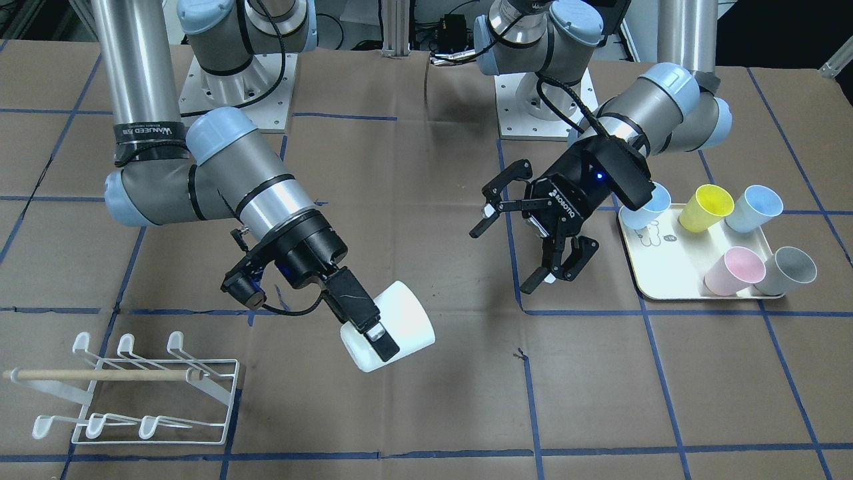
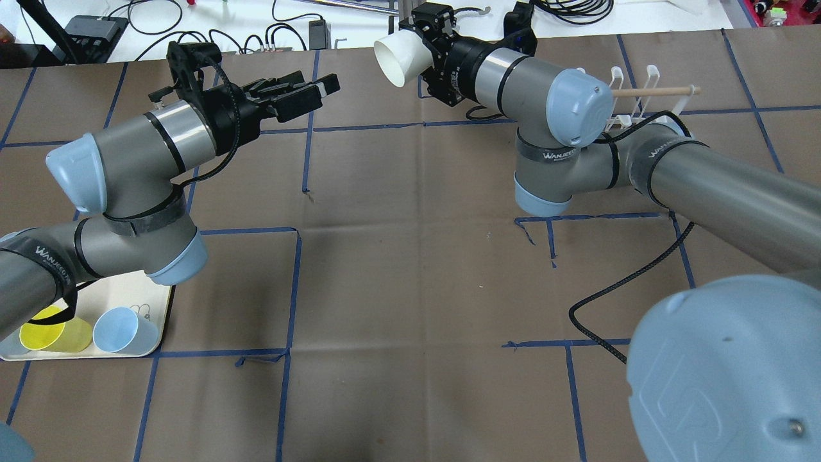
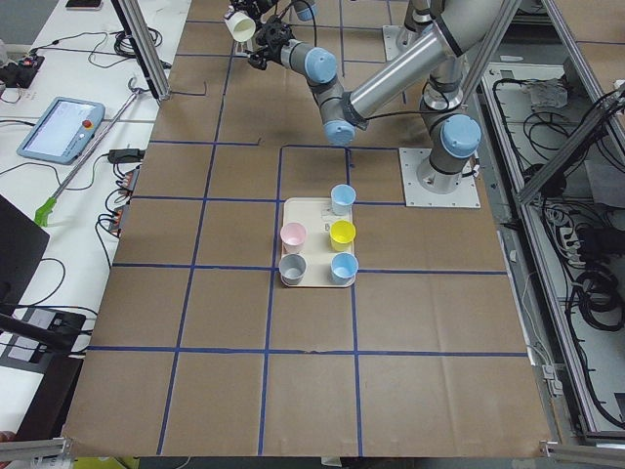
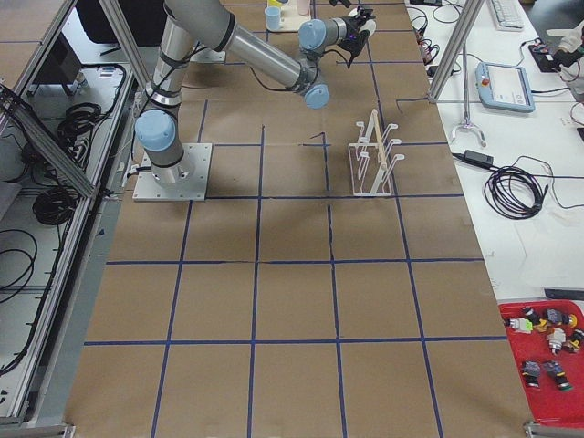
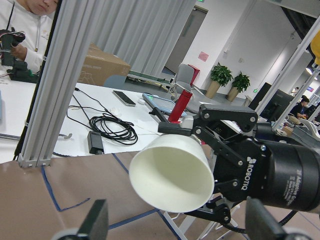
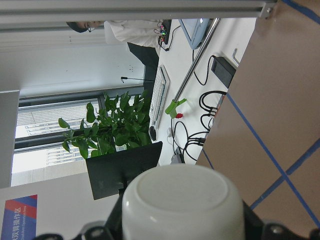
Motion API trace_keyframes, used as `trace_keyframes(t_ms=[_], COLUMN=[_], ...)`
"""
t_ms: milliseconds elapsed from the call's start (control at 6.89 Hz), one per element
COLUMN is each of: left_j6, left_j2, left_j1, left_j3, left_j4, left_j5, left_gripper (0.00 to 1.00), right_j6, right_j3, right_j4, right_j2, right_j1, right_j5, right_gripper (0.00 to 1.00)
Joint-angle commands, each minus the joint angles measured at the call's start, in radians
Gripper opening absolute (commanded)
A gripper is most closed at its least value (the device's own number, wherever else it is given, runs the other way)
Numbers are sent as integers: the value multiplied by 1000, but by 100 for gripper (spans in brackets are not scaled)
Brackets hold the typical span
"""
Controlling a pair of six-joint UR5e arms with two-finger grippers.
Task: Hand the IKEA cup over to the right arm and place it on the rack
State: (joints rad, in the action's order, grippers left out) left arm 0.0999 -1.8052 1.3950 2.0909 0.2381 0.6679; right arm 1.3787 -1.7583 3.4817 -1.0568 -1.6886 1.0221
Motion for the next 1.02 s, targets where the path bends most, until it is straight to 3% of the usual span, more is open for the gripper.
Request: trace_keyframes(t_ms=[0,145,290,436,581,871], left_j6=[-9,-9,-9,-9,-9,-12], left_j2=[29,30,26,24,23,46], left_j1=[4,15,41,86,131,205], left_j3=[-46,-119,-205,-297,-372,-490], left_j4=[-223,-387,-581,-796,-1024,-1425], left_j5=[219,327,443,598,727,904], left_gripper=[96,96,96,97,97,98], right_j6=[-313,-490,-667,-831,-1007,-1295], right_j3=[0,3,6,13,28,39], right_j4=[-3,-7,-24,-42,-41,-26], right_j2=[9,9,11,9,11,15], right_j1=[70,99,121,141,159,223], right_j5=[10,19,24,102,222,240], right_gripper=[59,56,46,38,36,29])
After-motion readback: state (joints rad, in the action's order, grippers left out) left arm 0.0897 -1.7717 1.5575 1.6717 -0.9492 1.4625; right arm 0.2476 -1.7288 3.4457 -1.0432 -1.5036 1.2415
